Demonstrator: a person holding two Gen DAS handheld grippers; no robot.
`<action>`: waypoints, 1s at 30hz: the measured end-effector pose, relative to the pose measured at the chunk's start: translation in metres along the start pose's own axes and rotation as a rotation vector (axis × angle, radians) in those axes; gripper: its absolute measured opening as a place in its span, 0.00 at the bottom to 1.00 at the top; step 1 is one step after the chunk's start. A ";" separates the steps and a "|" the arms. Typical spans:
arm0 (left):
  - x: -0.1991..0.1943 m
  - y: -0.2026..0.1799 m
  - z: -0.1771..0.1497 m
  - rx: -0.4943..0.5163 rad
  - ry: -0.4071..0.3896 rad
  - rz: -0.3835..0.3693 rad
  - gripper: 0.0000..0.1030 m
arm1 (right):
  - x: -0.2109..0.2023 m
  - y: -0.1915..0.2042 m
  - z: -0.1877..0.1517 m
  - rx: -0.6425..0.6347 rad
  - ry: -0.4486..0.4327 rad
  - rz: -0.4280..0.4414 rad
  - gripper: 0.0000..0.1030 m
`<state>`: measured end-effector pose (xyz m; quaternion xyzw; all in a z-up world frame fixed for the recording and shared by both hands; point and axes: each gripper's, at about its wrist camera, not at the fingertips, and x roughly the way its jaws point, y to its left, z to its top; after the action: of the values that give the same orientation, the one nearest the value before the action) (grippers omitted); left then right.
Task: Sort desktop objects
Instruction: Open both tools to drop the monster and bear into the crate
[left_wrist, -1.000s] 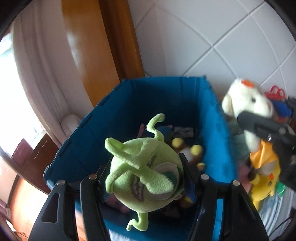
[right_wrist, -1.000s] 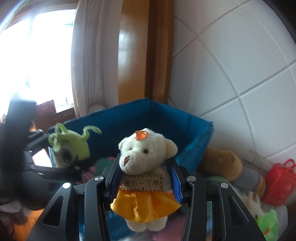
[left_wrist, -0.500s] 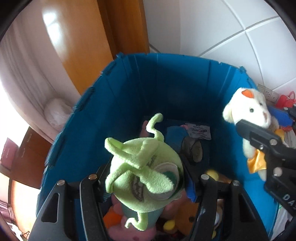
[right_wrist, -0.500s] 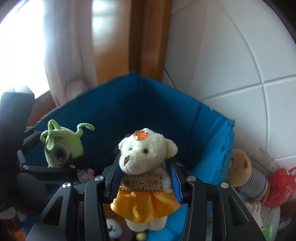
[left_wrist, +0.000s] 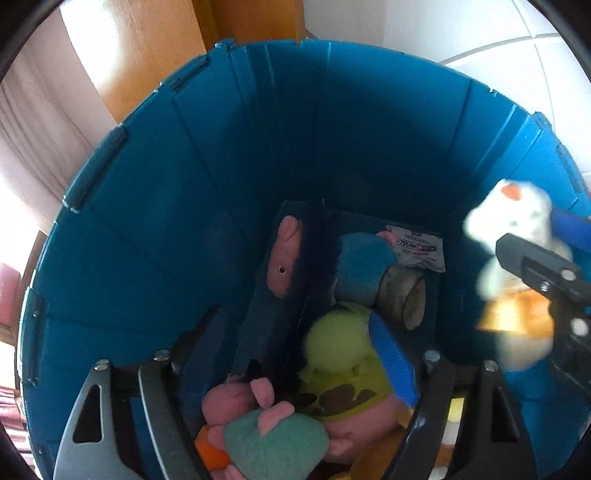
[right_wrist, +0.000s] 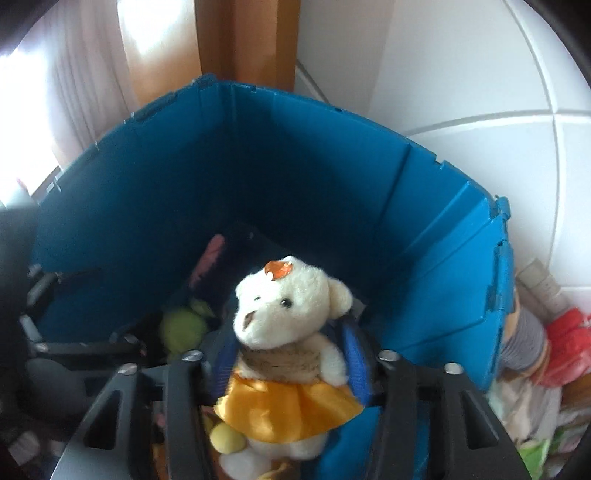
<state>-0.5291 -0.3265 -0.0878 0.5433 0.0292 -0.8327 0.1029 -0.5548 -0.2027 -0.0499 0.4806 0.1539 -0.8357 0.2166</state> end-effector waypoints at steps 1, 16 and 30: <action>0.000 0.000 -0.001 -0.003 0.000 -0.004 0.78 | -0.001 0.000 0.000 -0.005 -0.003 -0.009 0.69; -0.029 -0.005 -0.012 0.030 -0.054 0.018 0.78 | -0.025 0.011 -0.005 -0.035 -0.036 -0.042 0.77; -0.076 -0.013 -0.045 0.029 -0.106 0.017 0.78 | -0.071 0.017 -0.035 -0.050 -0.071 -0.071 0.82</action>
<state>-0.4617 -0.2958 -0.0382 0.4999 0.0072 -0.8599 0.1034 -0.4891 -0.1861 -0.0059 0.4391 0.1838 -0.8554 0.2041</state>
